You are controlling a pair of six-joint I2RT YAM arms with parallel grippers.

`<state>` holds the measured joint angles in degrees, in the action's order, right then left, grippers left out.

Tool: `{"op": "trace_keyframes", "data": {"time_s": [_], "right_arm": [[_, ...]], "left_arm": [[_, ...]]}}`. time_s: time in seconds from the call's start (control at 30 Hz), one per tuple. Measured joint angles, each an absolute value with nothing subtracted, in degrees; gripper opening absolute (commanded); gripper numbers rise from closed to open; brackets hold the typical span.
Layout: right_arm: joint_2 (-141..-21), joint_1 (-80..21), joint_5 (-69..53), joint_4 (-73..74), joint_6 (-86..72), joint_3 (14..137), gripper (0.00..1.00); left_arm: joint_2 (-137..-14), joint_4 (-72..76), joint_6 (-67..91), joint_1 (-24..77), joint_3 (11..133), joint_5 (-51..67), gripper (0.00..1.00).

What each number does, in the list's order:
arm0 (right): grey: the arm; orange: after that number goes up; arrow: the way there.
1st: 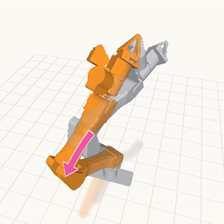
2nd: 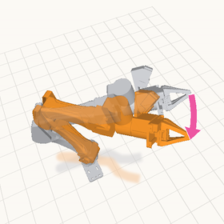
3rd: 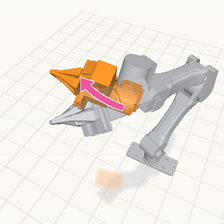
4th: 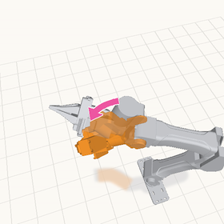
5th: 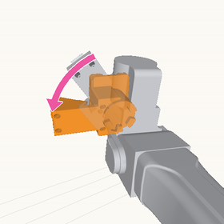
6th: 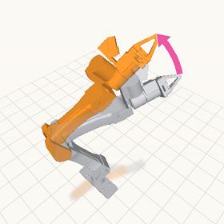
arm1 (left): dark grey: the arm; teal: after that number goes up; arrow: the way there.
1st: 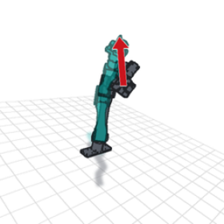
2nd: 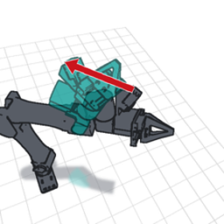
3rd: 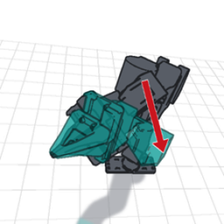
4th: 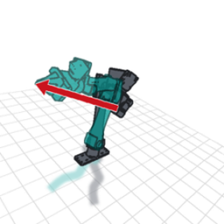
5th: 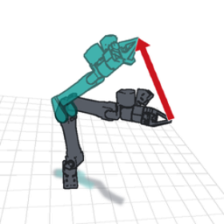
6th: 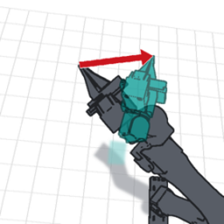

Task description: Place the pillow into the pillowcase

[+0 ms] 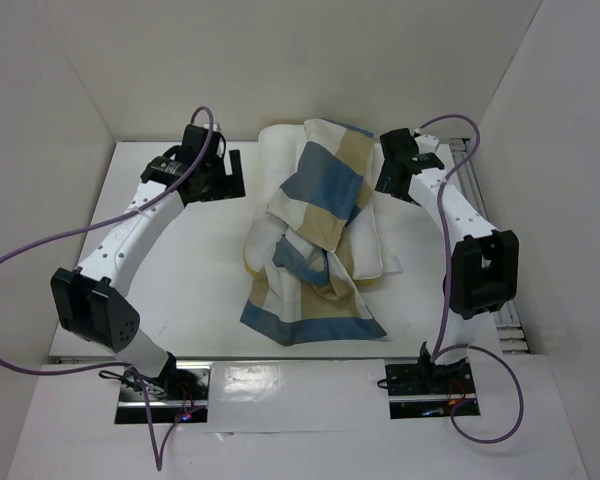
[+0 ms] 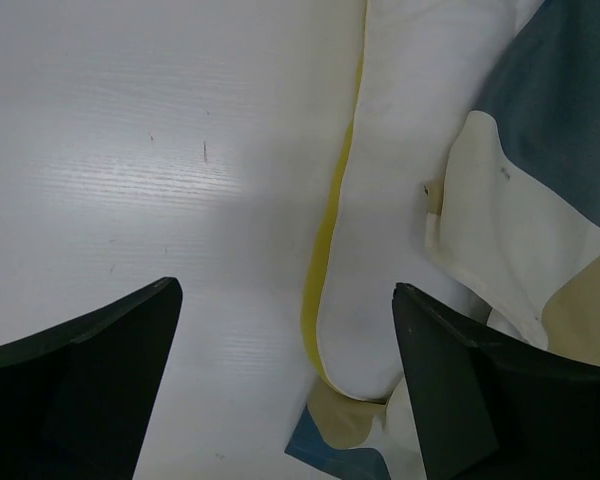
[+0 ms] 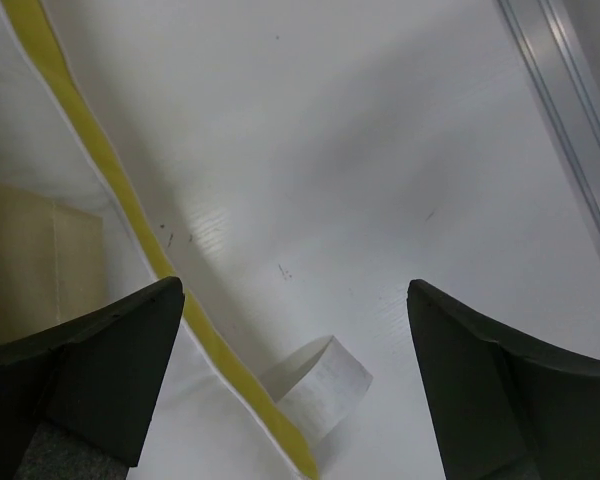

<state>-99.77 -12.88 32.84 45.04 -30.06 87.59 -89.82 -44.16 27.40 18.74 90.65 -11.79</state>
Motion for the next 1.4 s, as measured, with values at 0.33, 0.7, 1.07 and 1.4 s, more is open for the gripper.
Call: {"op": "trace_keyframes", "data": {"time_s": [0.33,0.7,1.07,1.4], "right_arm": [[-93.03,-12.93,20.03,43.35,-29.15,81.82,1.00],[-79.99,-16.73,-2.85,37.52,-27.62,77.56,1.00],[-89.06,-22.81,-11.46,32.21,-30.17,73.14,0.93],[-93.51,-25.41,-9.67,31.92,-30.17,73.89,0.00]], "left_arm": [[-89.86,-45.17,27.31,18.74,93.67,-10.94,1.00],[-91.48,-43.59,26.98,19.00,91.48,3.03,1.00],[-98.63,-37.10,28.75,19.07,86.85,16.05,1.00],[-106.02,-33.41,30.55,19.07,88.47,24.38,0.00]]}}
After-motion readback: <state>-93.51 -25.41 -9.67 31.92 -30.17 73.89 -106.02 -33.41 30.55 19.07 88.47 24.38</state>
